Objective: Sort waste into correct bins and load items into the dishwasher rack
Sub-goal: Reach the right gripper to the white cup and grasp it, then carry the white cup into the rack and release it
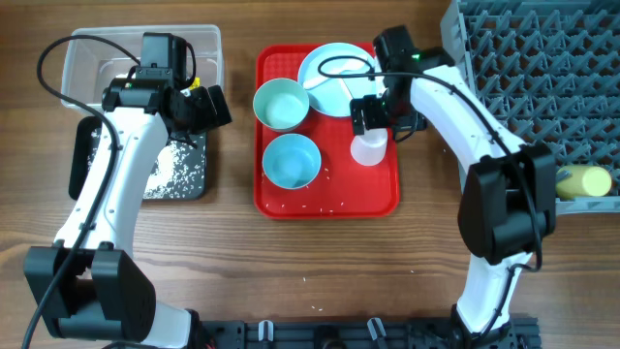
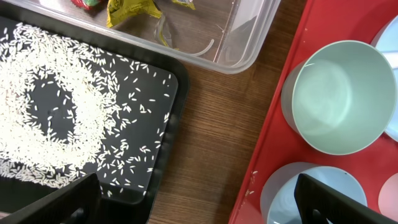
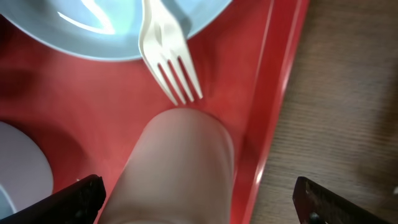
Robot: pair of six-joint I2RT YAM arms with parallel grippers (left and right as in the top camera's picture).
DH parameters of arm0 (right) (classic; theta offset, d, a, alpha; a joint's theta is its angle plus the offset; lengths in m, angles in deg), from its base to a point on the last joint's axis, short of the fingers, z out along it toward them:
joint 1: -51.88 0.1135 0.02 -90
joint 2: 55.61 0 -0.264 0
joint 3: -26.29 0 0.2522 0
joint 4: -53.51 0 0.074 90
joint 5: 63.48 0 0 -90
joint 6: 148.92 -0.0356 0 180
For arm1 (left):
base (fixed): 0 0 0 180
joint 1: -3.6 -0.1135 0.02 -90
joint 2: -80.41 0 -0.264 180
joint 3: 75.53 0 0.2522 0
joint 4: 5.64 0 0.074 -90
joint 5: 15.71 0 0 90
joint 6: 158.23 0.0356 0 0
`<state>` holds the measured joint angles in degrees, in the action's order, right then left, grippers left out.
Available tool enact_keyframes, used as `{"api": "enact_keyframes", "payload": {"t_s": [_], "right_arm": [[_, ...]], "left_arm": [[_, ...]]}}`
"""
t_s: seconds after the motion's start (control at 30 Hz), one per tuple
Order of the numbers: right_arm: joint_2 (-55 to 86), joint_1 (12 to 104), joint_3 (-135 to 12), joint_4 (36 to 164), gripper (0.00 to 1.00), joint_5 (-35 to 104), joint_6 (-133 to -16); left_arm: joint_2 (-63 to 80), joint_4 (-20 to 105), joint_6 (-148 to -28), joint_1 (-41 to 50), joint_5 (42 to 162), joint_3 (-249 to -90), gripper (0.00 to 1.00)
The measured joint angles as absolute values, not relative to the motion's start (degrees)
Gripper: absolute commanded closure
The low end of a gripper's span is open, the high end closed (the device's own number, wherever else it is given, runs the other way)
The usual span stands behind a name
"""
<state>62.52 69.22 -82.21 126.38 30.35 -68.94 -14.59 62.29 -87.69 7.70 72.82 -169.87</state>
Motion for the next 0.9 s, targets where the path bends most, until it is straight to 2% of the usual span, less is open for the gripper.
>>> {"api": "enact_keyframes", "payload": {"t_s": [0.37, 0.57, 0.7, 0.77, 0.9], "right_arm": [[62.71, 70.34, -78.19, 124.81, 0.00, 30.99, -69.82], [62.71, 70.34, -75.66, 122.03, 0.15, 31.01, -70.45], [62.71, 70.36, -75.66, 120.99, 0.33, 31.45, -70.80], [62.71, 70.47, -75.66, 121.07, 0.36, 31.36, -71.00], [62.71, 70.49, -75.77, 122.73, 0.35, 31.40, -70.82]], "left_arm": [[-14.59, 62.29, -87.67, 7.70, 72.84, -169.87, 0.00], [-14.59, 62.29, -87.69, 7.70, 72.84, -169.87, 0.00], [-14.59, 62.29, -87.67, 7.70, 72.84, -169.87, 0.00], [-14.59, 62.29, -87.69, 7.70, 72.84, -169.87, 0.00], [-14.59, 62.29, -87.67, 7.70, 72.84, -169.87, 0.00]]}}
